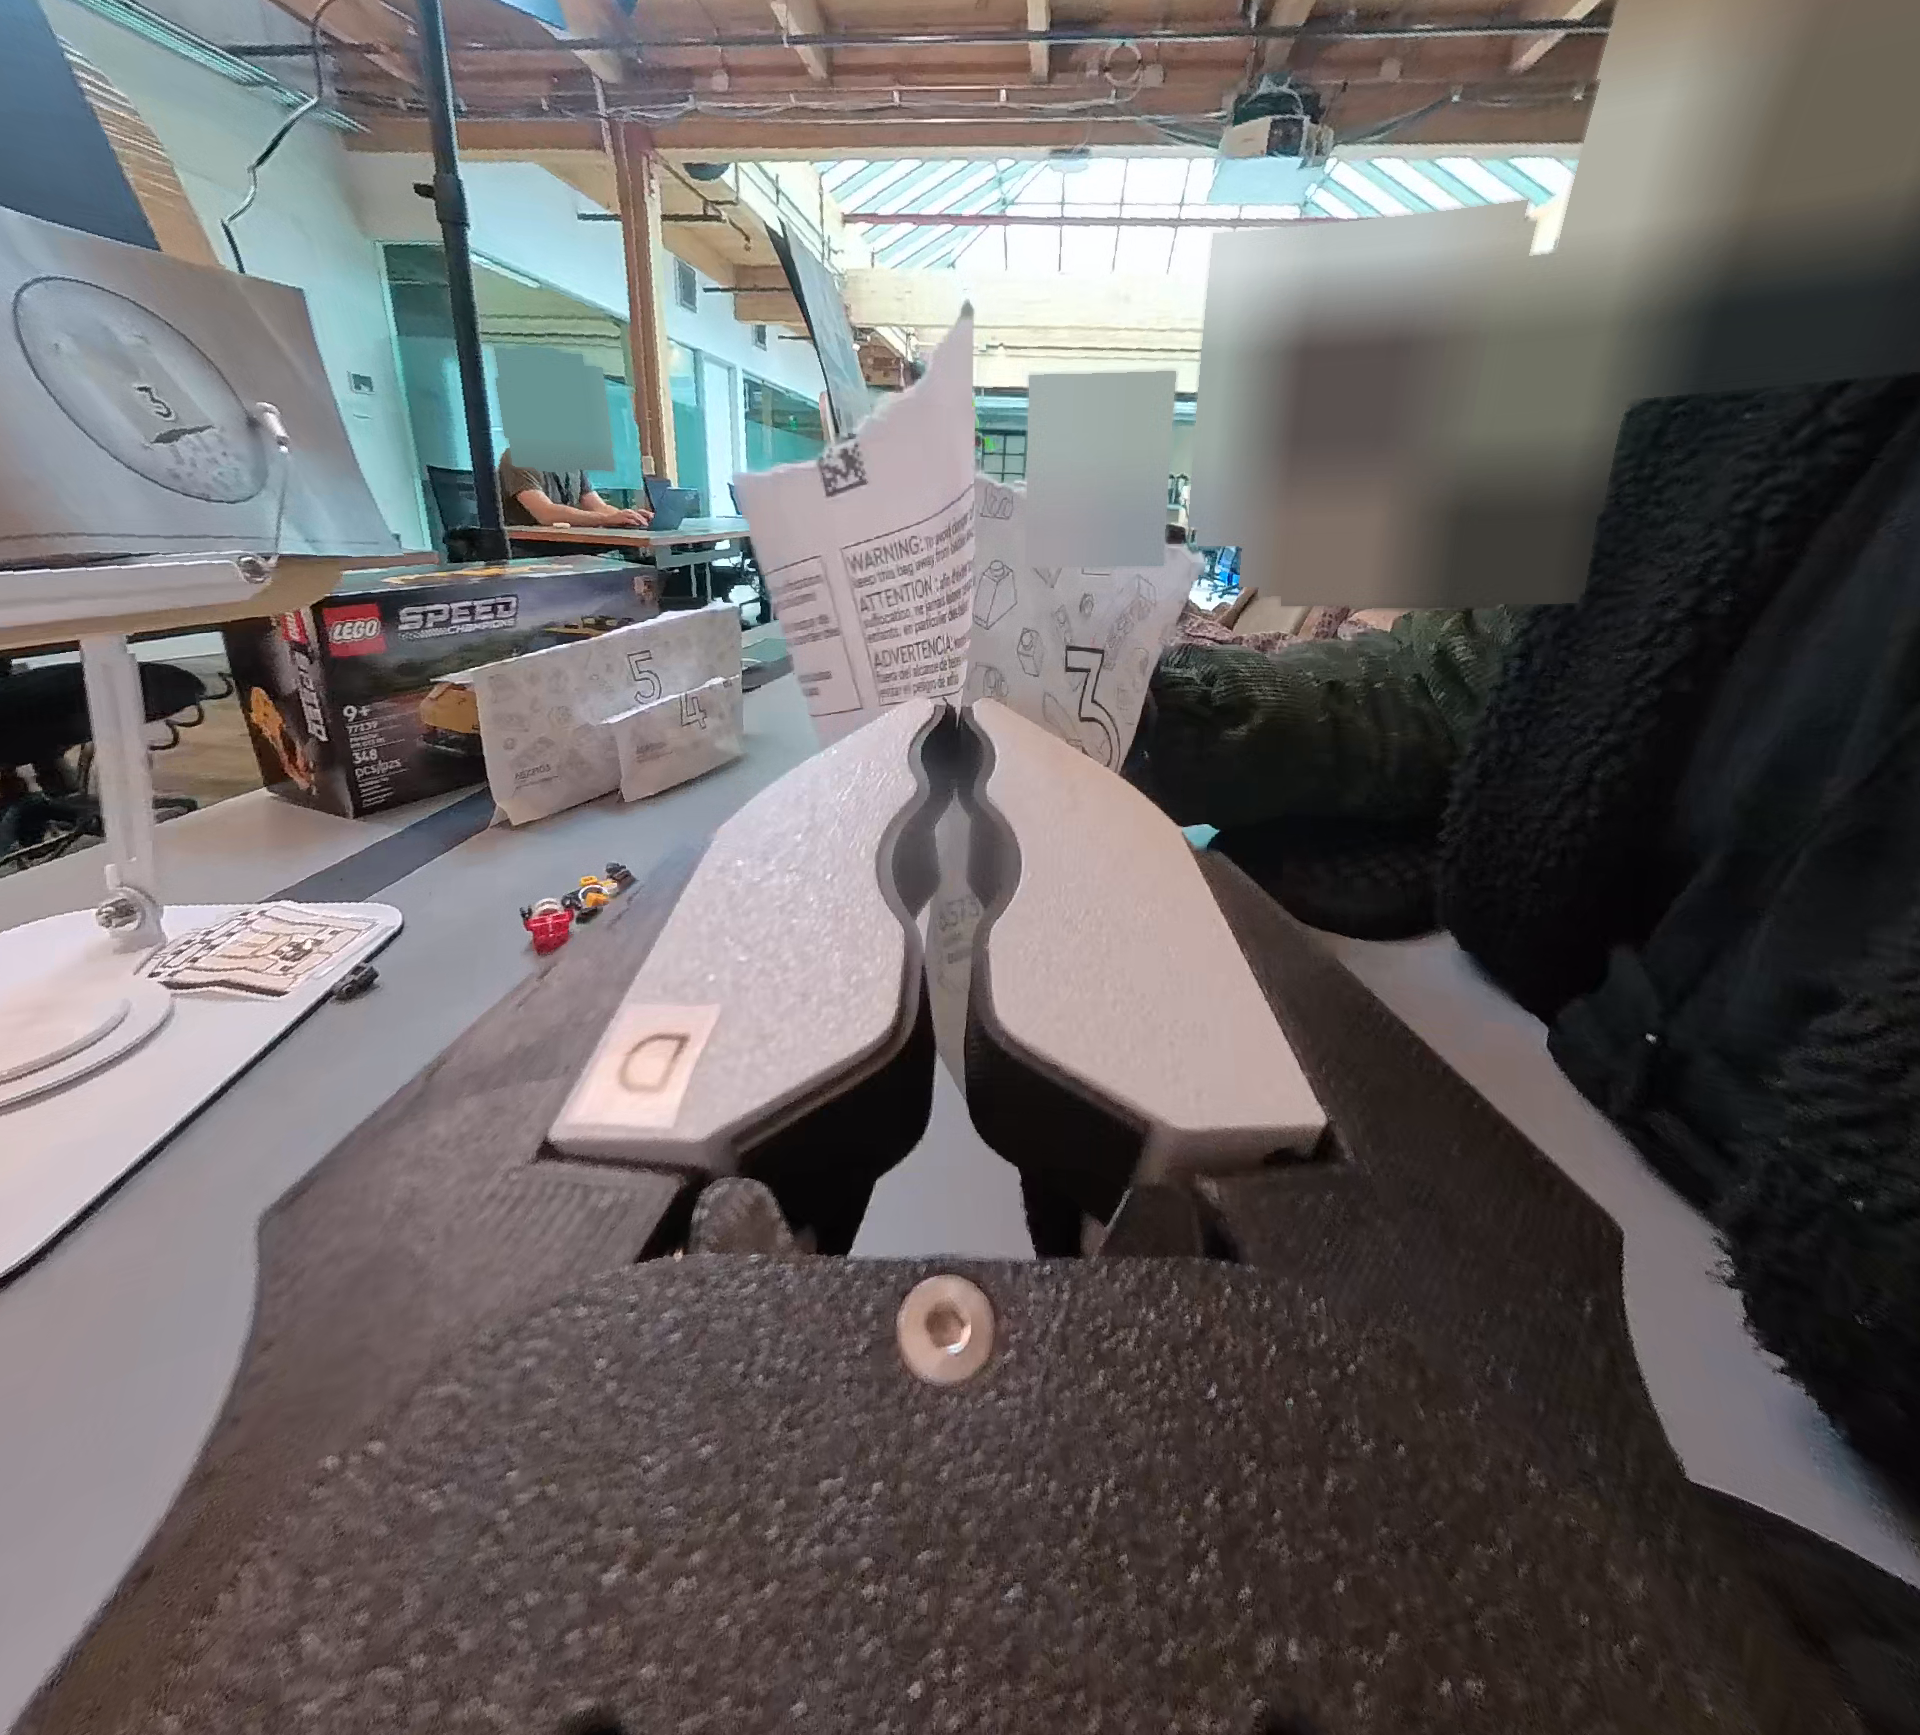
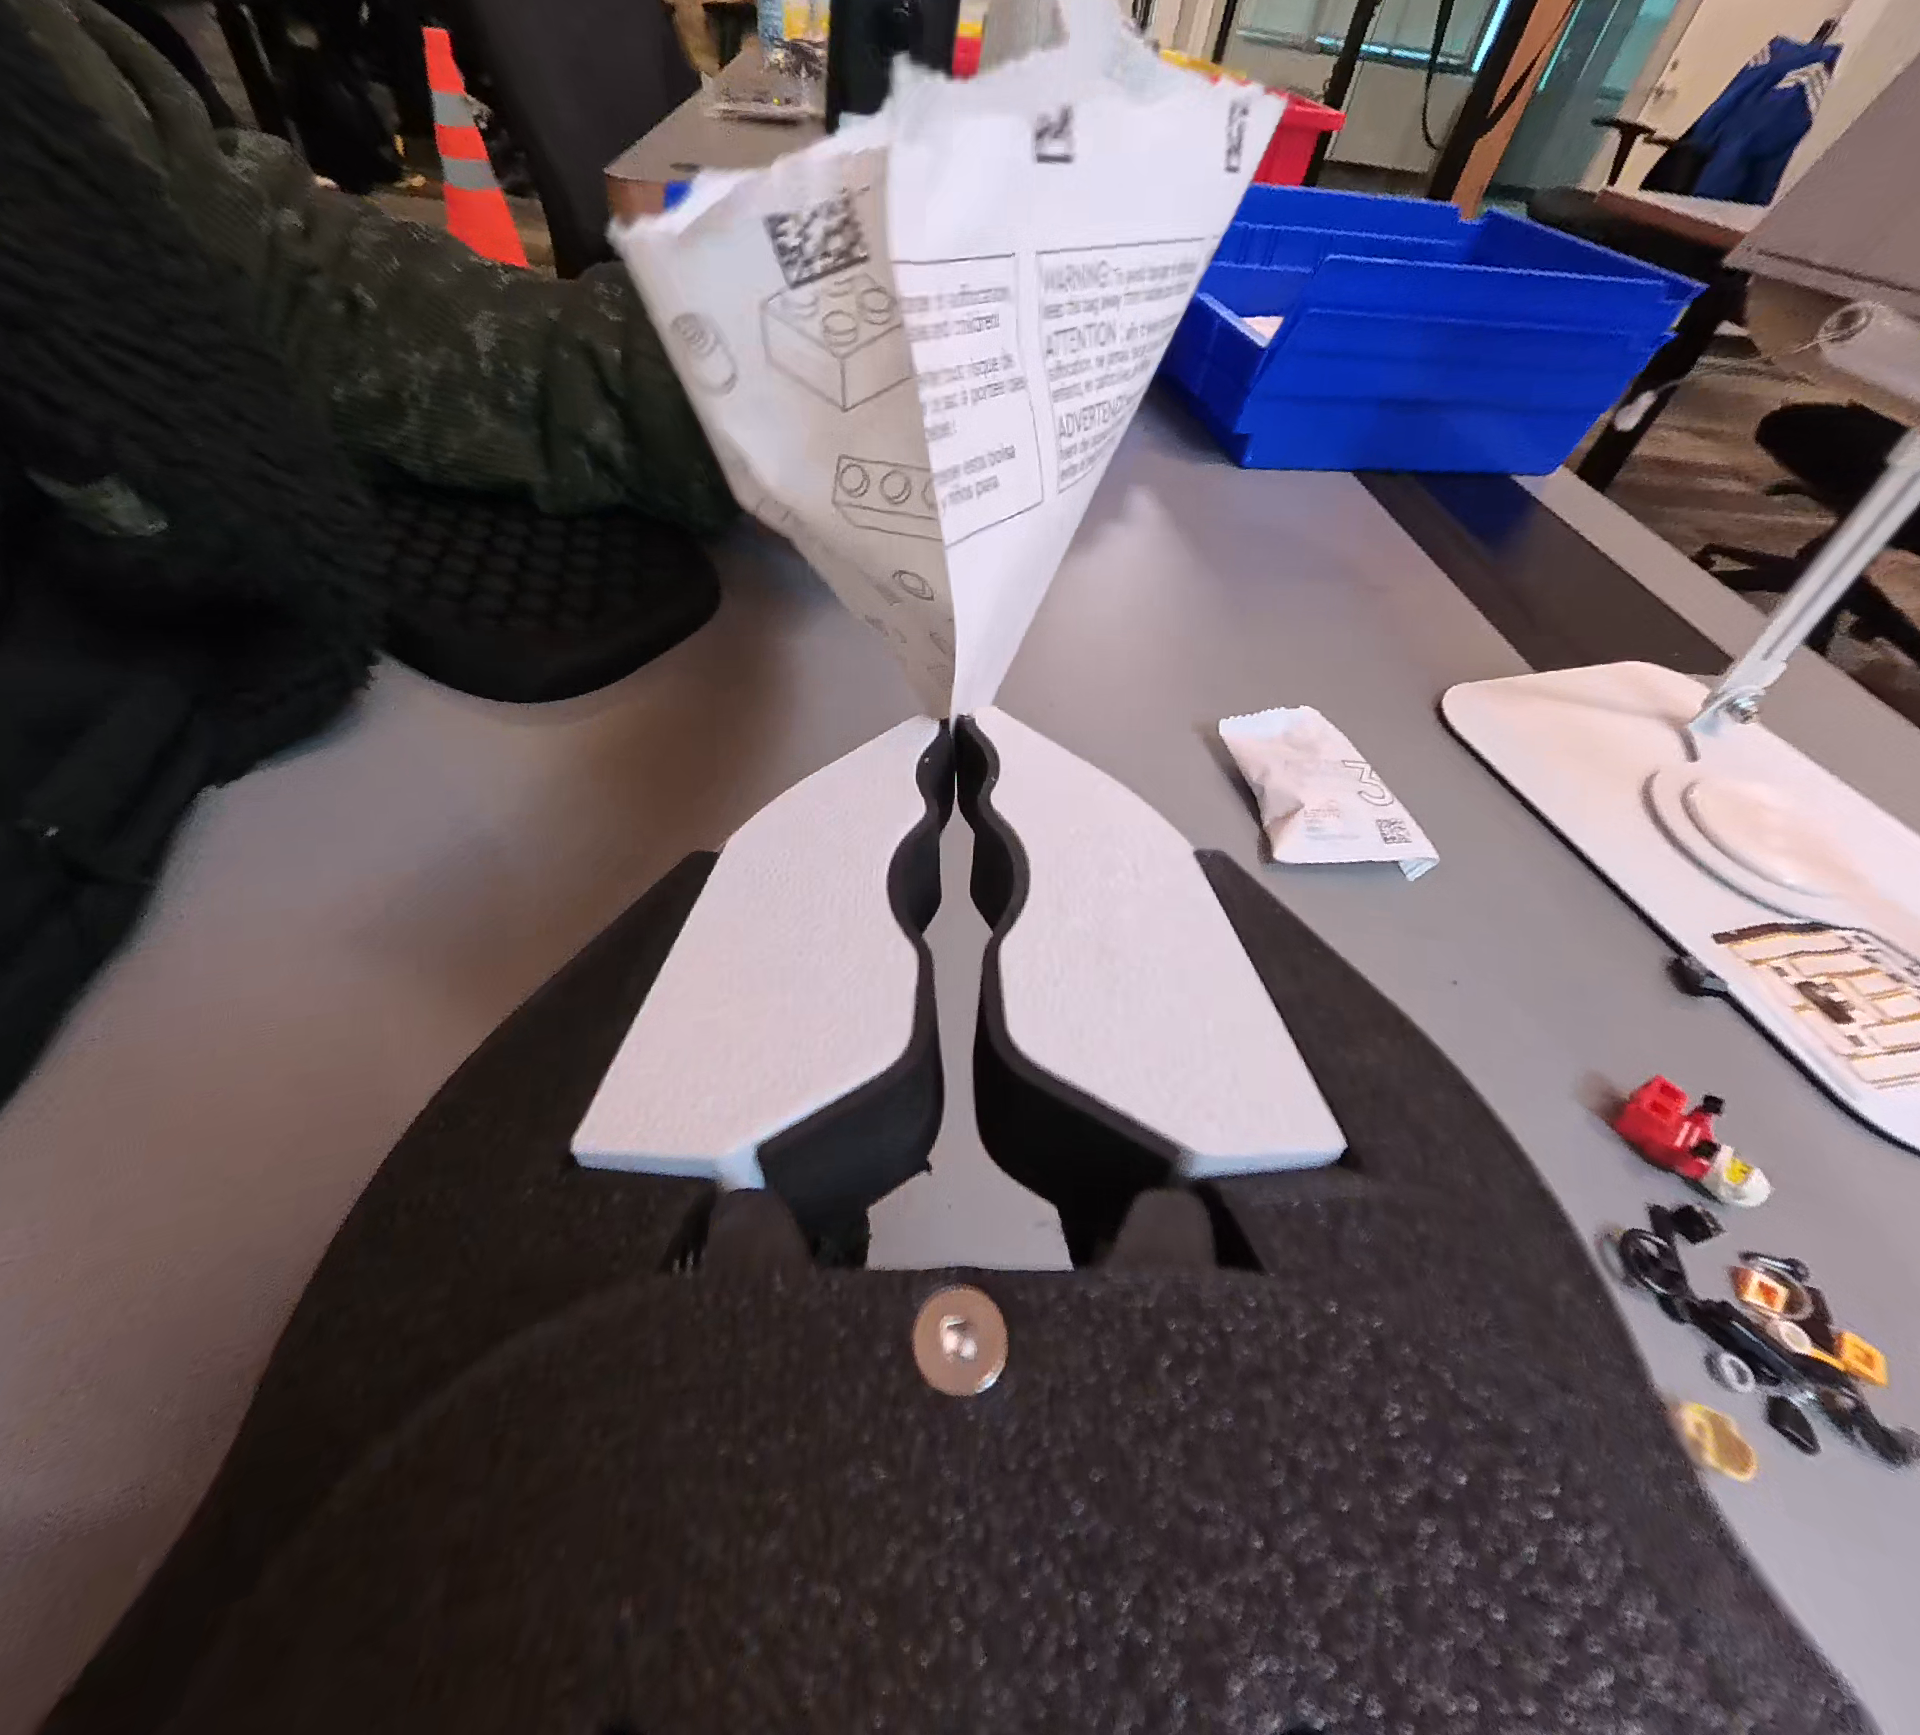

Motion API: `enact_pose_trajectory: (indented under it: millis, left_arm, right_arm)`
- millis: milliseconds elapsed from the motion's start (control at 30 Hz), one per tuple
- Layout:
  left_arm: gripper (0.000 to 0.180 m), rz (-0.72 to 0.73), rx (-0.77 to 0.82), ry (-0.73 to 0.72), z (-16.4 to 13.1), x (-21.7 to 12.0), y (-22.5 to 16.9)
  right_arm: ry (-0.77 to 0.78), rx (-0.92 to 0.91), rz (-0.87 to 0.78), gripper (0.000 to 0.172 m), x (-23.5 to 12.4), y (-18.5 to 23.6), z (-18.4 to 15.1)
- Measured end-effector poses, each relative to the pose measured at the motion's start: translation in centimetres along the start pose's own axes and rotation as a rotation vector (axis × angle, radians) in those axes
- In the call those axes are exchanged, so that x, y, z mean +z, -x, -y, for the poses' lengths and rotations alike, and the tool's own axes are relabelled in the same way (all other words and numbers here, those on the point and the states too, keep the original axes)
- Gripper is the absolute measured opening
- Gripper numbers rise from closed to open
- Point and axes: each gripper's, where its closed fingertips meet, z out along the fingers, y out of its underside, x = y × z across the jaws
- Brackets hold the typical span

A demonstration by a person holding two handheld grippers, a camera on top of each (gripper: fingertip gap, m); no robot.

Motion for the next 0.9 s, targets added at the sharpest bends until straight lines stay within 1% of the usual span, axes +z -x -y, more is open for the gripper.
enact_pose_trajectory:
  millis: [100, 200, 300, 433, 567, 633, 700, 733, 800, 900]
  left_arm:
    - [0.000, -0.029, 0.009, 0.017, -0.5, 0.6, -0.7]
    - [0.000, -0.052, 0.034, 0.066, -1.4, 1.5, -1.4]
    - [0.001, -0.065, 0.050, 0.094, -1.8, 1.7, -1.7]
    - [0.001, -0.068, 0.075, 0.089, -1.3, 1.5, -1.9]
    - [0.000, -0.093, 0.088, 0.068, -0.7, 1.1, -2.3]
    - [0.000, -0.113, 0.087, 0.062, -0.6, 1.0, -2.7]
    - [0.000, -0.132, 0.082, 0.062, -0.6, 1.1, -3.0]
    - [0.000, -0.140, 0.084, 0.064, -0.6, 1.1, -3.1]
    - [0.000, -0.145, 0.078, 0.064, -0.6, 1.1, -3.2]
    - [0.000, -0.118, 0.054, 0.085, -0.8, 0.8, -2.6]
  right_arm:
    - [-0.011, -0.007, -0.011, 0.000, 0.2, 0.2, 0.3]
    - [-0.033, 0.013, -0.011, 0.000, 0.6, 0.3, 0.5]
    - [-0.043, 0.029, -0.013, 0.000, 0.6, 0.3, 0.6]
    - [-0.105, 0.098, -0.023, 0.000, -1.0, -0.9, 1.1]
    - [-0.193, 0.174, 0.049, 0.000, -2.6, -0.9, 1.7]
    - [-0.198, 0.171, 0.068, 0.001, -2.8, -0.5, 1.9]
    - [-0.197, 0.158, 0.077, 0.008, -2.6, -0.2, 2.2]
    - [-0.191, 0.153, 0.083, 0.008, -2.4, 0.0, 2.2]
    - [-0.173, 0.134, 0.087, 0.000, -2.3, 0.3, 2.1]
    - [-0.163, 0.113, 0.061, 0.000, -2.6, 0.1, 2.1]
